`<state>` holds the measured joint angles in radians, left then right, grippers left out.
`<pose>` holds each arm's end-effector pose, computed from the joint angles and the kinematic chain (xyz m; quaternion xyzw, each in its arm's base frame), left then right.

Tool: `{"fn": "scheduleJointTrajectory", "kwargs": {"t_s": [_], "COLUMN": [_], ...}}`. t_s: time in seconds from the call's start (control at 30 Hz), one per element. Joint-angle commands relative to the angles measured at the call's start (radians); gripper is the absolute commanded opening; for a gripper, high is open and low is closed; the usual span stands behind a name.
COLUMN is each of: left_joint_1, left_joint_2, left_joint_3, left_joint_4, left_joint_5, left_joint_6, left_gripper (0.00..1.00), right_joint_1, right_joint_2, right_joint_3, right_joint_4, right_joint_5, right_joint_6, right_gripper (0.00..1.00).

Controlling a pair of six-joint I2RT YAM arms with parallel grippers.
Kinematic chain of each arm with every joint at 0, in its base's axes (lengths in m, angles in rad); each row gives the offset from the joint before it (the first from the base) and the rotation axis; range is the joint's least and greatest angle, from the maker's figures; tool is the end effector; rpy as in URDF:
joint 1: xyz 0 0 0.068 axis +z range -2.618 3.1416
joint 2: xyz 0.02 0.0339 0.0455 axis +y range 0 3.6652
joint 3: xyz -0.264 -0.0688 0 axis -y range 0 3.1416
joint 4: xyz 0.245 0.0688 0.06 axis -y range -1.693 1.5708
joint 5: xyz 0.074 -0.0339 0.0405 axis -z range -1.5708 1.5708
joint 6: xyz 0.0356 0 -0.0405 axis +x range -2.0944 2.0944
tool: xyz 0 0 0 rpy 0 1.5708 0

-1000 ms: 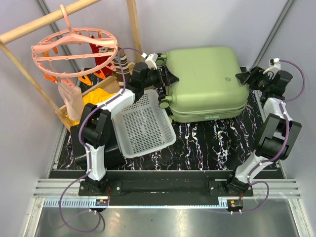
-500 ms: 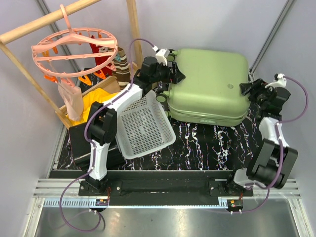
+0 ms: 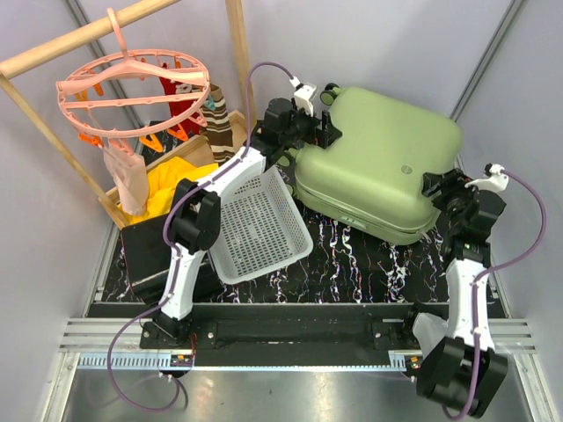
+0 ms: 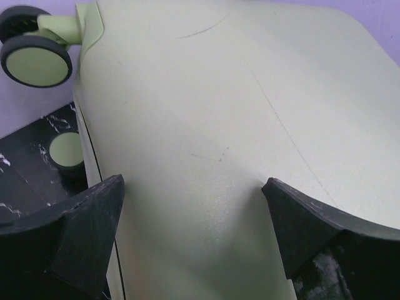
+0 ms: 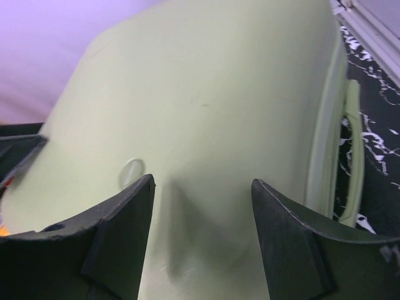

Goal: Open, take out, and arrange the luggage
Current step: Unzip the luggage

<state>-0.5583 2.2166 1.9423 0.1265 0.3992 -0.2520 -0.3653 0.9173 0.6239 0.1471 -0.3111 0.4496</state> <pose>0.4478 -0.2960 0.3000 0.2412 0.7139 -0.3903 0.5290 0.2076 -0.0677 0.2940 0.2034 0.7267 0.1444 0.6401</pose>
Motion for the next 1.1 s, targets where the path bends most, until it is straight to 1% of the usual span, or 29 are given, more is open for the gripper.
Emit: {"fn": "scheduleJointTrajectory", "kwargs": {"t_s": [0.0,0.1,0.13,0.17,0.2,0.23,0.27,0.3,0.33,0.37,0.4,0.43,0.47,0.5,0.53,0.6,0.63,0.67,0.73,0.8,0.83,0.87,0.93,1.0,1.07], "left_joint_1": [-0.161,-0.166,-0.166,-0.164,-0.167,-0.167,-0.172,-0.175,-0.183,-0.186,-0.189,-0.192,-0.190,-0.192,-0.192,-0.192,-0.190,-0.192,-0.192,-0.192,-0.192,-0.192,-0.190,-0.192,-0.192], "left_joint_2": [0.017,-0.055,-0.120,-0.156,-0.193,-0.274,-0.309,-0.352,-0.389,-0.464,-0.503,-0.535,-0.604,-0.629,-0.661,-0.728,-0.744,-0.753,-0.761,-0.741,-0.730,-0.724,-0.695,-0.669,-0.631], "left_joint_3": [0.040,0.021,0.008,-0.034,-0.063,-0.128,-0.163,-0.196,-0.273,-0.317,-0.366,-0.469,-0.518,-0.566,-0.654,-0.742,-0.813,-0.842,-0.897,-0.917,-0.922,-0.925,-0.934,-0.928,-0.913], "left_joint_4": [-0.019,-0.024,-0.027,-0.021,-0.013,-0.004,0.011,0.015,0.013,0.016,0.024,0.047,0.054,0.059,0.065,0.084,0.110,0.122,0.154,0.173,0.183,0.194,0.240,0.260,0.283], "left_joint_5": [0.233,0.136,0.103,0.036,-0.002,-0.041,-0.101,-0.132,-0.164,-0.221,-0.249,-0.267,-0.282,-0.298,-0.307,-0.313,-0.309,-0.278,-0.248,-0.215,-0.208,-0.195,-0.181,-0.161,-0.152], "left_joint_6": [0.029,0.080,0.094,0.106,0.124,0.132,0.138,0.148,0.151,0.154,0.148,0.137,0.102,0.082,0.059,-0.012,-0.035,-0.082,-0.119,-0.159,-0.167,-0.179,-0.197,-0.216,-0.224], "left_gripper": [0.96,0.99,0.99,0.99,0.99,0.99,0.99,0.99,0.99,0.99,0.99,0.99,0.99,0.99,0.99,0.99,0.99,0.99,0.99,0.99,0.99,0.99,0.99,0.99,0.99], "right_joint_1": [0.092,0.094,0.095,0.097,0.100,0.106,0.109,0.112,0.117,0.121,0.126,0.138,0.144,0.150,0.157,0.172,0.177,0.183,0.183,0.183,0.183,0.183,0.181,0.180,0.169], "right_joint_2": [-0.054,-0.072,-0.078,-0.084,-0.089,-0.100,-0.106,-0.109,-0.112,-0.112,-0.110,-0.109,-0.107,-0.103,-0.098,-0.095,-0.095,-0.098,-0.116,-0.147,-0.153,-0.155,-0.124,-0.074,-0.052], "right_joint_3": [-0.052,-0.070,-0.078,-0.081,-0.085,-0.093,-0.098,-0.102,-0.107,-0.110,-0.113,-0.125,-0.130,-0.136,-0.147,-0.151,-0.154,-0.155,-0.130,-0.096,-0.049,-0.020,0.084,0.181,0.224], "right_joint_4": [-0.195,-0.202,-0.199,-0.199,-0.199,-0.199,-0.199,-0.198,-0.195,-0.193,-0.190,-0.182,-0.169,-0.161,-0.158,-0.156,-0.156,-0.156,-0.167,-0.242,-0.268,-0.323,-0.392,-0.481,-0.541], "right_joint_5": [-0.197,-0.198,-0.201,-0.201,-0.198,-0.194,-0.191,-0.187,-0.189,-0.191,-0.191,-0.189,-0.186,-0.180,-0.178,-0.168,-0.163,-0.155,-0.123,-0.050,-0.025,0.002,0.108,0.214,0.268], "right_joint_6": [0.106,0.118,0.123,0.126,0.127,0.126,0.126,0.126,0.127,0.130,0.135,0.136,0.144,0.149,0.152,0.159,0.161,0.155,0.133,0.072,0.048,-0.010,-0.070,-0.133,-0.159], "right_gripper": [0.72,0.72,0.72,0.72,0.72,0.72,0.72,0.72,0.71,0.71,0.71,0.70,0.69,0.69,0.69,0.68,0.68,0.69,0.70,0.74,0.76,0.78,0.85,0.87,0.89]}}
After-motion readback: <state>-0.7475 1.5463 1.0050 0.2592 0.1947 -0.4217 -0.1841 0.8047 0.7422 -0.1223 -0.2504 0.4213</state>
